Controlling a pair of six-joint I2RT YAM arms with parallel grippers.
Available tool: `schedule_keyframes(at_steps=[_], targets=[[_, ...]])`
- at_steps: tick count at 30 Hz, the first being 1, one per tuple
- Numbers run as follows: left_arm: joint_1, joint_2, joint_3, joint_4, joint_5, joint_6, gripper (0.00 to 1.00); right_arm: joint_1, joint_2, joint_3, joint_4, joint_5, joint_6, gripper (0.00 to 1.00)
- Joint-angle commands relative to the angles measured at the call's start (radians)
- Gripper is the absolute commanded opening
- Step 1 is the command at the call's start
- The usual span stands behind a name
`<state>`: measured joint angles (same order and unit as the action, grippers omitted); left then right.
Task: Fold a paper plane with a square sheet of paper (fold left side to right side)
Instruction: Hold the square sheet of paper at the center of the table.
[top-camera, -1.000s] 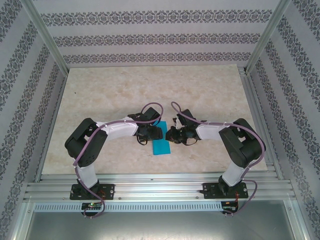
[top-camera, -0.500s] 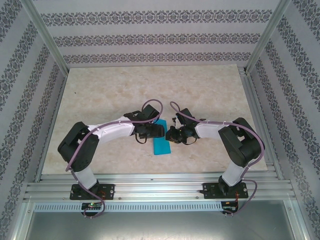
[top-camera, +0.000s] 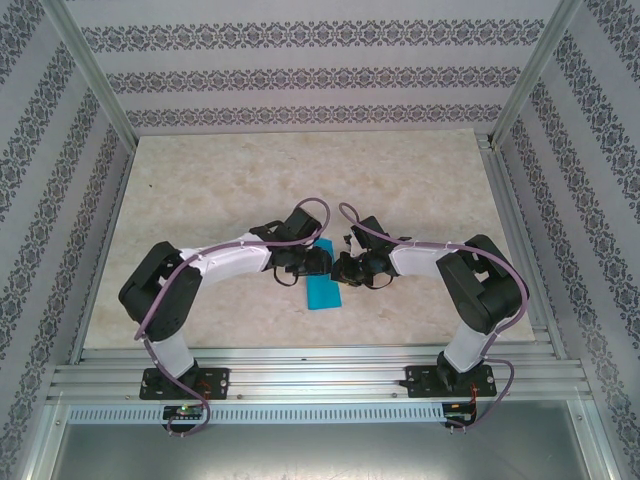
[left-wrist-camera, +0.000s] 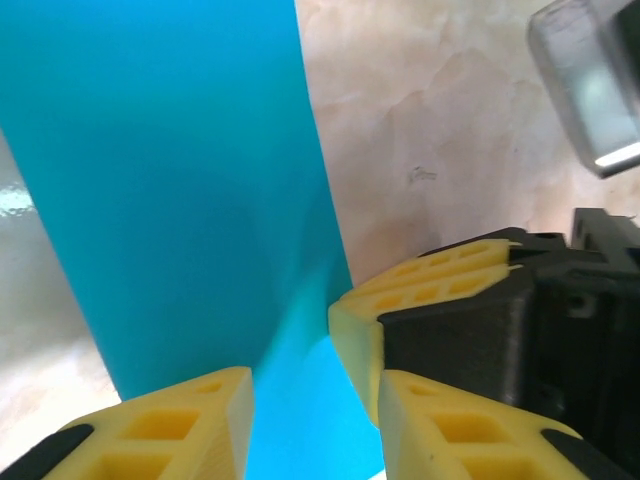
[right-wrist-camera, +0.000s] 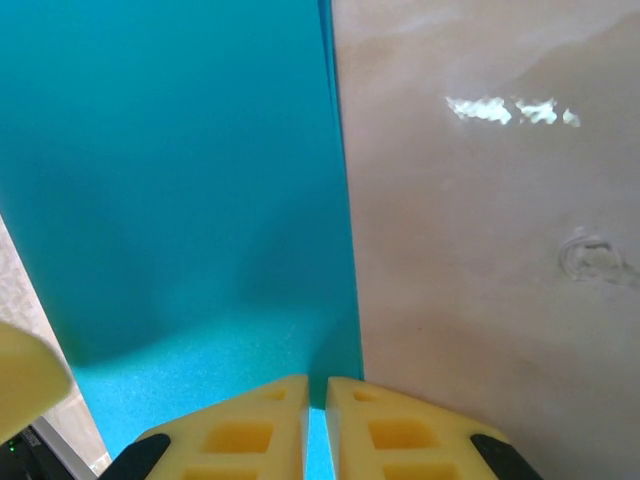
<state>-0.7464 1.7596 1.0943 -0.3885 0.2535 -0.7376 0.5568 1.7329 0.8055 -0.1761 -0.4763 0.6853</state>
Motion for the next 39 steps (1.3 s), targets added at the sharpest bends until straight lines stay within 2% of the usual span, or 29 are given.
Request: schedule_keyframes(at_steps=[1,14,34,39], targets=[[0.007,0.02,0.006,0.033,0.007,0.015,0.37,0.014,0.045,-0.004,-0.061,0.091,-0.02,0.15],[0.007,0.056,-0.016,-0.007,-0.051,0.052,0.34,0.015,0.048,0.004,-0.088,0.114,-0.033,0.15],[0.007,0.101,-0.077,0.031,-0.051,0.058,0.24,0.017,0.053,0.002,-0.112,0.145,-0.041,0.15],[0.007,0.095,-0.116,0.046,-0.047,0.052,0.23,0.015,0.013,-0.008,-0.045,0.104,-0.039,0.15]])
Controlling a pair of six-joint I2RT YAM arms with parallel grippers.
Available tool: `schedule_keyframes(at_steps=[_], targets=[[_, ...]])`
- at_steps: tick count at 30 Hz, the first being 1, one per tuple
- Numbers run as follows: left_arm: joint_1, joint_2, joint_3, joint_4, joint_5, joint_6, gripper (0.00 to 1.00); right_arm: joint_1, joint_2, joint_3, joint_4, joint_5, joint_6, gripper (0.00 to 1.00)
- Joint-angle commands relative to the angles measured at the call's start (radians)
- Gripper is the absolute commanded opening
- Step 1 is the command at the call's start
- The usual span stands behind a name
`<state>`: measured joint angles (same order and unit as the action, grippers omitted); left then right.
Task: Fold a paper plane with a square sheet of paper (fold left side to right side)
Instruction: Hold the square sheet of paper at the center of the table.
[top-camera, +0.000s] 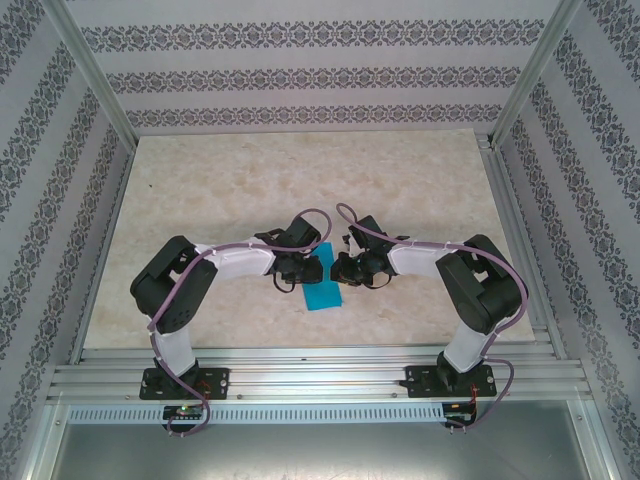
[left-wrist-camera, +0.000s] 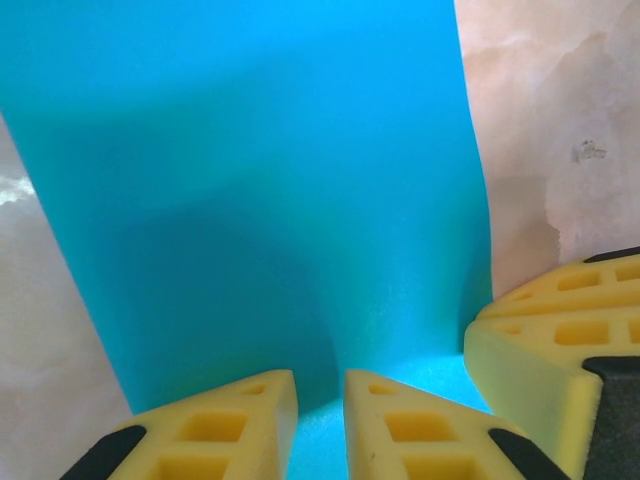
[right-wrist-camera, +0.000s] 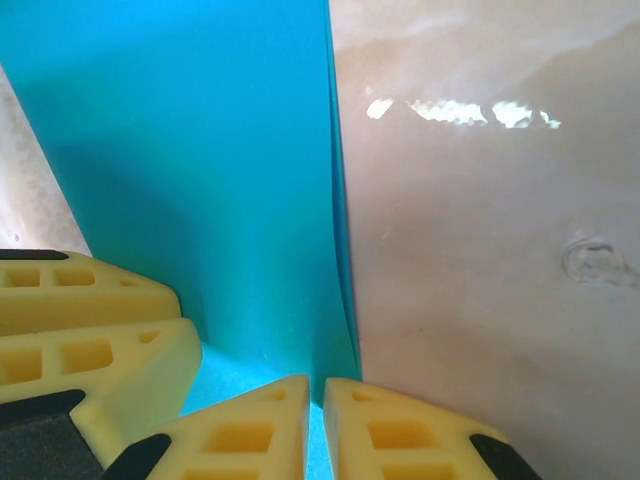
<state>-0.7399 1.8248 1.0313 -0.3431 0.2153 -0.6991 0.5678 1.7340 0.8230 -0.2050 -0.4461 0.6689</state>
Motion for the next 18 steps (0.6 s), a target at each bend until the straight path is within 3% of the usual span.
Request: schedule_keyframes(at_steps=[1,9,18], targets=[[0.0,0.028,-0.066,0.009,-0.005,0.012,0.23,0.004,-0.005,-0.028,0.004,0.065,-0.02,0.15],[0.0,0.014,-0.115,0.042,0.011,-0.004,0.22,0.003,-0.114,-0.011,0.017,0.008,-0.016,0.16],[0.0,0.0,-0.109,0.023,0.003,0.006,0.22,0.057,-0.125,-0.103,0.077,-0.052,0.075,0.16]])
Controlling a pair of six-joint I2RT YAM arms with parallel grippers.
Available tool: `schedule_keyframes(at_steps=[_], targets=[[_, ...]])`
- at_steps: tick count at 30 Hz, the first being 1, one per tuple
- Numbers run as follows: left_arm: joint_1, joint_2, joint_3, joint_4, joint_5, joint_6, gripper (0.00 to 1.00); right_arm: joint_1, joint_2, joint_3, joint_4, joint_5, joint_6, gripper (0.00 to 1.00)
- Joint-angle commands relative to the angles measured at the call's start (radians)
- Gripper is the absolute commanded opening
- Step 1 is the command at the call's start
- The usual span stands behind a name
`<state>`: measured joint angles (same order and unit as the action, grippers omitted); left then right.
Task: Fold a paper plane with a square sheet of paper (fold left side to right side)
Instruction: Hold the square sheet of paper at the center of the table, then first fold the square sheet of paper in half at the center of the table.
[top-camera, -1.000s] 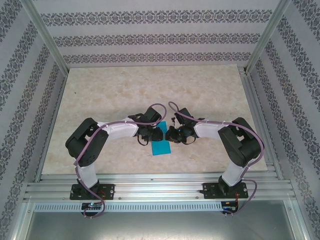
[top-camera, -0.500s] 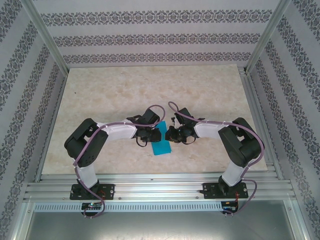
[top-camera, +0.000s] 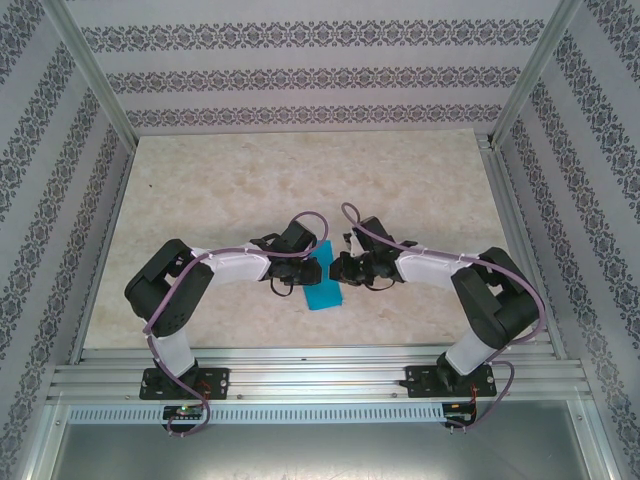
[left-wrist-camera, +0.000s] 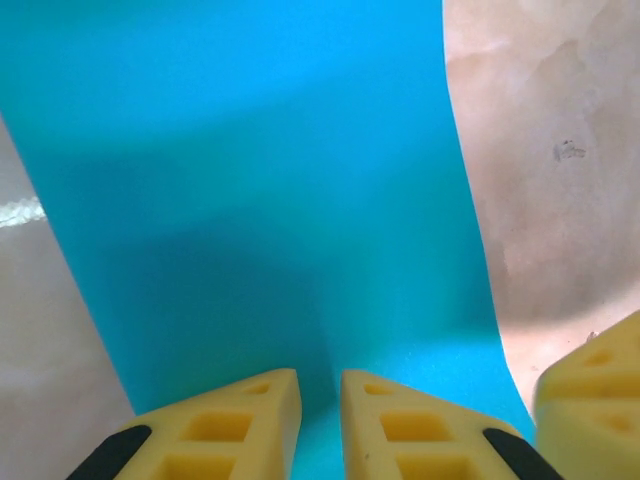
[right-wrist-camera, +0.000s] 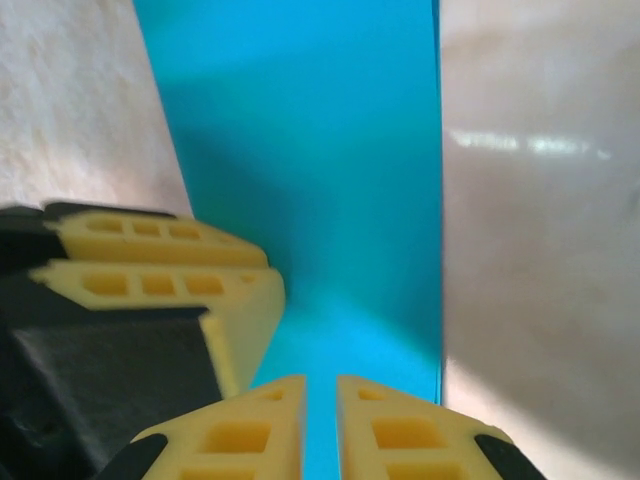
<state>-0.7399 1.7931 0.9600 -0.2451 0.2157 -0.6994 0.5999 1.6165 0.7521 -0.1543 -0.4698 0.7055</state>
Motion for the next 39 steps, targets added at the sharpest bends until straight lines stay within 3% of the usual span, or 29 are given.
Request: schedule_keyframes(at_steps=[1,12,19,39], targets=[[0.0,0.029,-0.038,-0.079,0.0,0.008,0.22,0.03,-0.002,-0.038,0.028,-0.031,0.041,0.16],[0.002,-0.019,-0.026,-0.146,-0.055,0.026,0.22,0.055,0.066,-0.06,0.004,0.01,0.048,0.15],[0.018,-0.064,-0.006,-0.152,-0.044,0.029,0.33,0.054,0.088,-0.047,-0.049,0.045,0.024,0.15],[0.178,-0.035,-0.023,-0.048,-0.011,0.066,0.32,0.059,0.118,-0.022,-0.138,0.087,-0.025,0.15]])
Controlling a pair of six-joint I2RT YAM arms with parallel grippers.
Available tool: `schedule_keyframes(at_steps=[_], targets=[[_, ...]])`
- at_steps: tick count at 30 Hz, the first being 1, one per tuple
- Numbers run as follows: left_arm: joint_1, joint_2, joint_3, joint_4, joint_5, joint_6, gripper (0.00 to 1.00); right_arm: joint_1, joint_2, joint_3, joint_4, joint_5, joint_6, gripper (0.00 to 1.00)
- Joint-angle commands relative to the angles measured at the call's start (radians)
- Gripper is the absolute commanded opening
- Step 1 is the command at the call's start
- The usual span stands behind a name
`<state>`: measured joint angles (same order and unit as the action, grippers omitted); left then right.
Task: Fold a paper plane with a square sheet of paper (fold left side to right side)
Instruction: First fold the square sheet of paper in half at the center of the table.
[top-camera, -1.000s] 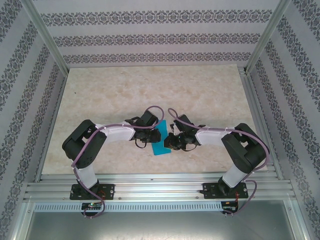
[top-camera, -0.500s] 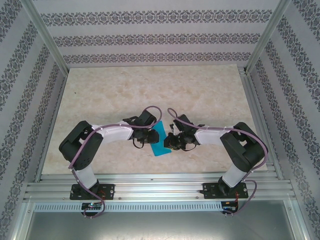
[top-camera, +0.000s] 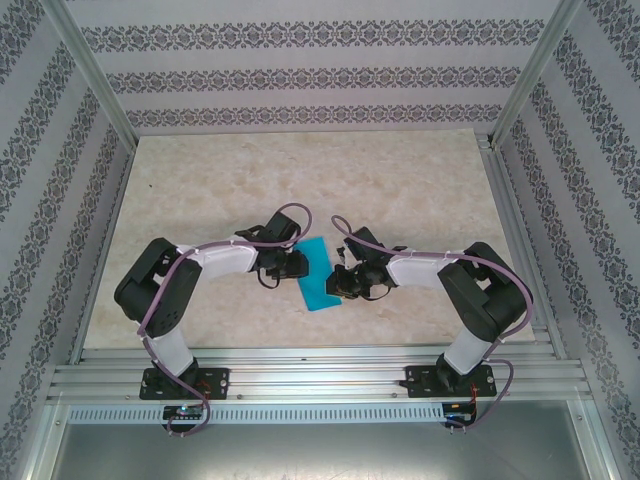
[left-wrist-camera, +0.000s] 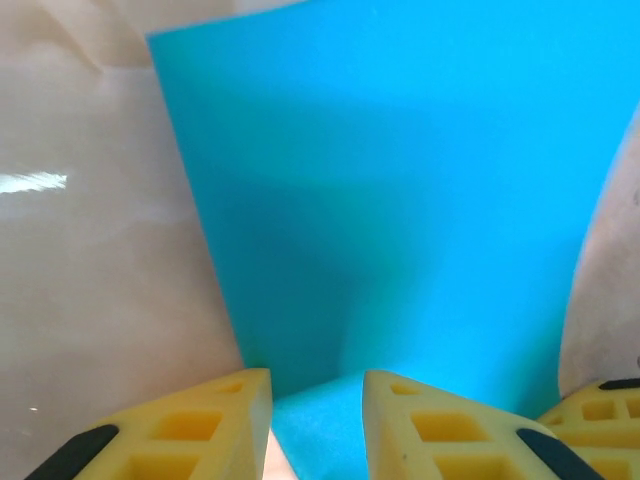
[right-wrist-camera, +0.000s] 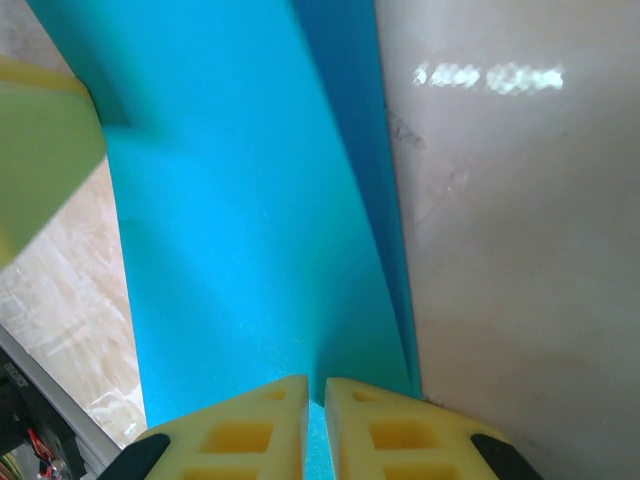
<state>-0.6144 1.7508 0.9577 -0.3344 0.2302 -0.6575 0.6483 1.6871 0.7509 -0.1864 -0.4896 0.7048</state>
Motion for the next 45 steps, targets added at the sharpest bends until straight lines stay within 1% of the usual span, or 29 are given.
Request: schedule_keyframes(at_steps=[1,4,6,9,13,16,19,24,30,34,39,45], targets=[[0.077,0.005,-0.026,0.056,-0.015,0.026,0.32,0.01,0.048,-0.021,-0.106,0.107,-0.026,0.15],[0.137,-0.016,-0.033,0.092,0.017,0.031,0.32,0.01,0.047,-0.021,-0.1,0.104,-0.024,0.15],[0.15,-0.048,-0.034,0.094,0.02,0.042,0.3,0.01,0.046,-0.021,-0.093,0.101,-0.021,0.15],[0.149,-0.117,-0.071,0.13,0.064,0.049,0.26,0.011,0.048,-0.016,-0.091,0.101,-0.019,0.15],[0.145,-0.195,-0.172,0.251,0.202,0.021,0.18,0.012,0.051,-0.016,-0.094,0.103,-0.022,0.15],[0.121,-0.209,-0.224,0.356,0.283,-0.022,0.13,0.012,0.052,-0.018,-0.097,0.106,-0.022,0.15],[0.086,-0.184,-0.227,0.392,0.303,-0.039,0.11,0.013,0.053,-0.018,-0.096,0.108,-0.022,0.15],[0.065,-0.098,-0.212,0.416,0.295,-0.045,0.09,0.014,0.056,-0.015,-0.1,0.111,-0.022,0.15],[0.065,-0.035,-0.193,0.417,0.239,-0.02,0.08,0.015,0.06,-0.013,-0.11,0.115,-0.025,0.15],[0.065,-0.009,-0.175,0.407,0.2,0.005,0.08,0.016,0.057,-0.005,-0.132,0.13,-0.034,0.15],[0.065,0.008,-0.145,0.347,0.127,0.041,0.09,0.017,0.06,0.001,-0.146,0.138,-0.038,0.15],[0.065,0.04,-0.127,0.338,0.091,0.057,0.1,0.019,0.065,0.006,-0.152,0.14,-0.041,0.15]])
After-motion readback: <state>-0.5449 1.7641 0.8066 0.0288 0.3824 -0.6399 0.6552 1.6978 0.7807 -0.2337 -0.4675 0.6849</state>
